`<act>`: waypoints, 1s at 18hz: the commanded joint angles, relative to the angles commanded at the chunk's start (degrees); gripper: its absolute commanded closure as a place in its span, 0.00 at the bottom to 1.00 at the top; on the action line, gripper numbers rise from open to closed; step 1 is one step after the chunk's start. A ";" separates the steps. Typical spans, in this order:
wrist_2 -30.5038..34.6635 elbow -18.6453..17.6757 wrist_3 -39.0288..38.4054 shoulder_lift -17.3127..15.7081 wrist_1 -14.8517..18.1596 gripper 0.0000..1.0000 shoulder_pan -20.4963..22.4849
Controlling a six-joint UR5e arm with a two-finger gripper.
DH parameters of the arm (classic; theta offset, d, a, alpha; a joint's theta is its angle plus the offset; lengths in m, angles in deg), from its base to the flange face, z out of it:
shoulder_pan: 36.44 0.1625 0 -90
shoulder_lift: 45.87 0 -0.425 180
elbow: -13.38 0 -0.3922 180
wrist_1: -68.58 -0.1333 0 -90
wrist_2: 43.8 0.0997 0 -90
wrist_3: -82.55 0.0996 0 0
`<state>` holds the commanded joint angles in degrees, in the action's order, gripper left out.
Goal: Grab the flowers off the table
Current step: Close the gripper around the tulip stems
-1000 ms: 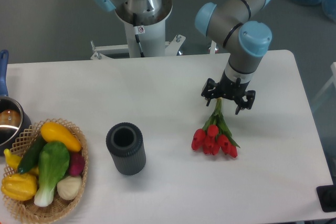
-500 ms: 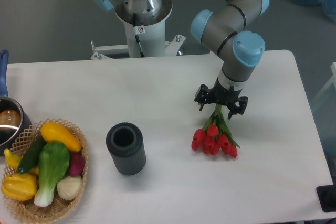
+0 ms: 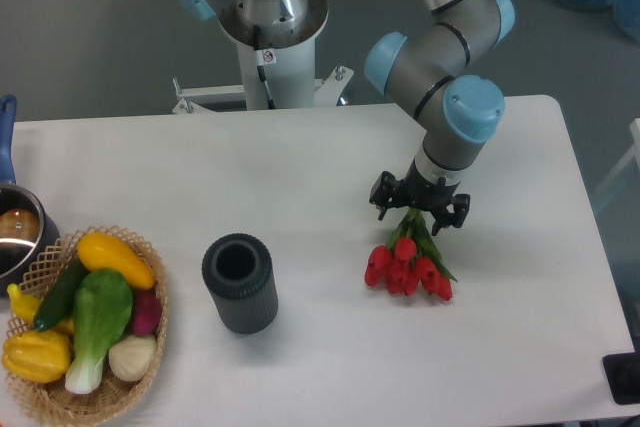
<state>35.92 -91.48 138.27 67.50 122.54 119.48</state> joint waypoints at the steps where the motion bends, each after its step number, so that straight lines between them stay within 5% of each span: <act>1: 0.00 0.00 -0.35 0.44 -0.09 0.00 0.00; 12: 1.49 -1.05 -1.67 0.27 0.26 0.00 0.17; 18: 6.06 -1.93 4.11 0.09 0.61 0.01 0.17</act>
<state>41.98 -93.41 142.39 67.59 123.16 119.66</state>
